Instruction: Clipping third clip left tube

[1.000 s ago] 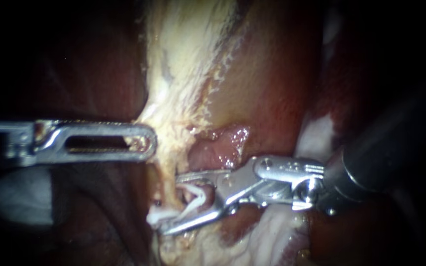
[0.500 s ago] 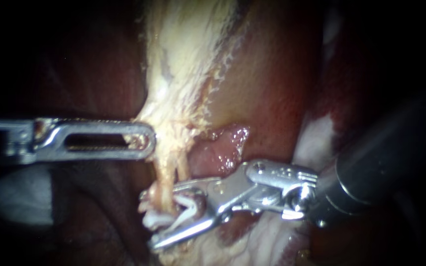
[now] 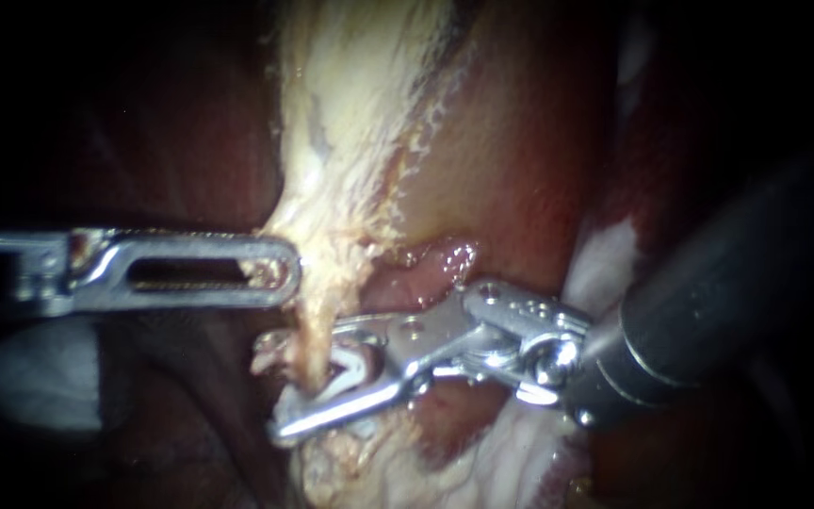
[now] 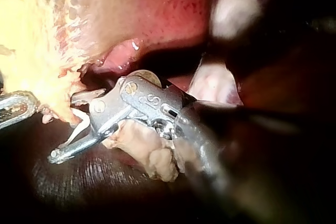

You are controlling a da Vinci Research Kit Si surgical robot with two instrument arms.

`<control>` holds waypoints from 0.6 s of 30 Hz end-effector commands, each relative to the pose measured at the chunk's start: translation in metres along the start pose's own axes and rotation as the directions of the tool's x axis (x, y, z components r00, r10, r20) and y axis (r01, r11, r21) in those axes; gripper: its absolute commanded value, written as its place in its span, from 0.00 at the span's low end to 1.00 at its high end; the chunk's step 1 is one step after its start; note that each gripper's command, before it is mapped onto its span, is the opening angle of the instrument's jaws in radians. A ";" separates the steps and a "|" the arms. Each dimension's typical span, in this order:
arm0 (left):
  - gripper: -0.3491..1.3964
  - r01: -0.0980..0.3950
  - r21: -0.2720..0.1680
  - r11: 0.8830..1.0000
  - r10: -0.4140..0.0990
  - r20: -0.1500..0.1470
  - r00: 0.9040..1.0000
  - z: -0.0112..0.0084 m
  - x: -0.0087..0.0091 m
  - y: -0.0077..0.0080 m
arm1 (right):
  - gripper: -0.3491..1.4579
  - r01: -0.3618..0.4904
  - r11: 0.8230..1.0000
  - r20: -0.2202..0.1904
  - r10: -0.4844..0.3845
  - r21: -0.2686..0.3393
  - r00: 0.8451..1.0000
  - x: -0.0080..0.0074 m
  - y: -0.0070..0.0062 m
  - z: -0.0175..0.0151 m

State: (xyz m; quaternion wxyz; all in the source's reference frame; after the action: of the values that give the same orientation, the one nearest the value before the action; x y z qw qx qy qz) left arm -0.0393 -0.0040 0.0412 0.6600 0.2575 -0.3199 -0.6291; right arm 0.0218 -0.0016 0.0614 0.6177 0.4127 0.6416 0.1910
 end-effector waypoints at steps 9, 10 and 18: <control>0.00 0.001 -0.001 1.000 -0.001 0.001 1.000 0.0001 0.0000 -0.0001 | 0.49 -0.021 1.000 -0.034 0.021 0.003 0.999 0.0009 0.0001 -0.0006; 0.00 0.001 -0.001 1.000 -0.001 0.001 1.000 0.0001 0.0000 -0.0001 | 0.48 -0.033 0.999 -0.038 0.033 0.004 0.999 0.0009 0.0001 -0.0006; 0.00 0.001 -0.001 1.000 -0.001 0.001 1.000 0.0001 0.0000 -0.0001 | 0.14 -0.086 0.996 -0.039 0.086 0.011 0.995 0.0007 -0.0001 -0.0014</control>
State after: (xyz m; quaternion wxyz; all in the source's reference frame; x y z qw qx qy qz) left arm -0.0394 -0.0040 0.0411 0.6598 0.2571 -0.3198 -0.6295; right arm 0.0203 -0.0007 0.0612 0.5931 0.4404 0.6347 0.2268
